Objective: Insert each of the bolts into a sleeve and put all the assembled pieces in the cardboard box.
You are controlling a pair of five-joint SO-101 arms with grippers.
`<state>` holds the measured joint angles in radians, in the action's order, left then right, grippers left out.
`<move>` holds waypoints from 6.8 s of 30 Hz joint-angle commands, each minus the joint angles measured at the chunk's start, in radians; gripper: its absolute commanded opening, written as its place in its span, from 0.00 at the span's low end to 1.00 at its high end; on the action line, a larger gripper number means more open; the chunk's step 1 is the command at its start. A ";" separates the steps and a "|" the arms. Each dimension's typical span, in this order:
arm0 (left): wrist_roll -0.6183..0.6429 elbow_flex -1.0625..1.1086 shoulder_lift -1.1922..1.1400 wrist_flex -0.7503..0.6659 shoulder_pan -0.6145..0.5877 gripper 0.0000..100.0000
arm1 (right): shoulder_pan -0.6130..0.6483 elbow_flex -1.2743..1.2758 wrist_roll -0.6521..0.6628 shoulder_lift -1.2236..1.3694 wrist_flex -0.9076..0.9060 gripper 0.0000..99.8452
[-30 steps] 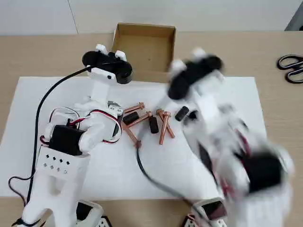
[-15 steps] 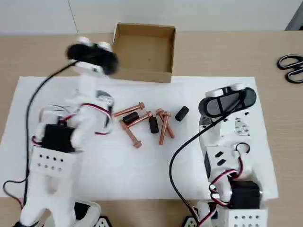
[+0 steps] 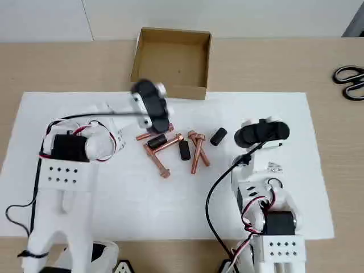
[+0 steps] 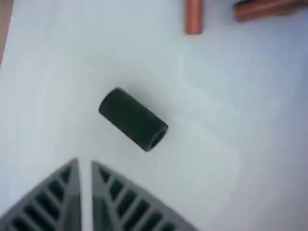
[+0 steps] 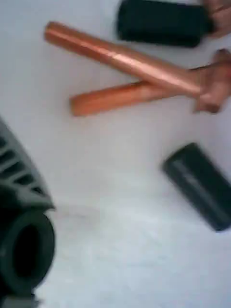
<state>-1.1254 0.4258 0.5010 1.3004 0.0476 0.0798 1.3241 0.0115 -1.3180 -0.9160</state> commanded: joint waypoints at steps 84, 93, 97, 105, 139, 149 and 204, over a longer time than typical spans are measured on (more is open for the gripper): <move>-0.517 -0.430 -0.916 0.167 0.305 0.11 | -0.214 0.058 -0.008 -0.002 0.076 0.00; -0.434 -0.579 -0.918 0.381 0.308 0.00 | -0.214 0.058 -0.009 -0.002 0.076 0.00; -0.338 -0.694 -0.916 0.453 0.307 0.00 | -0.211 0.058 -0.009 -0.002 0.076 0.00; -0.035 -0.846 -0.698 0.451 0.316 0.00 | -0.206 0.058 -0.011 -0.002 0.077 0.00; 1.422 -0.486 0.374 0.210 0.219 0.01 | 0.464 0.310 0.219 -0.004 0.955 0.00; 1.425 0.360 0.792 -0.678 0.091 0.01 | 0.492 0.364 0.319 -0.002 1.115 0.00; 1.636 0.831 0.970 -1.102 0.333 0.01 | 0.555 0.364 0.241 -0.246 1.081 0.00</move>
<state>0.5363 1.2635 1.4998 0.2723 0.3759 0.6091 1.6863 0.2585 -1.5144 0.2056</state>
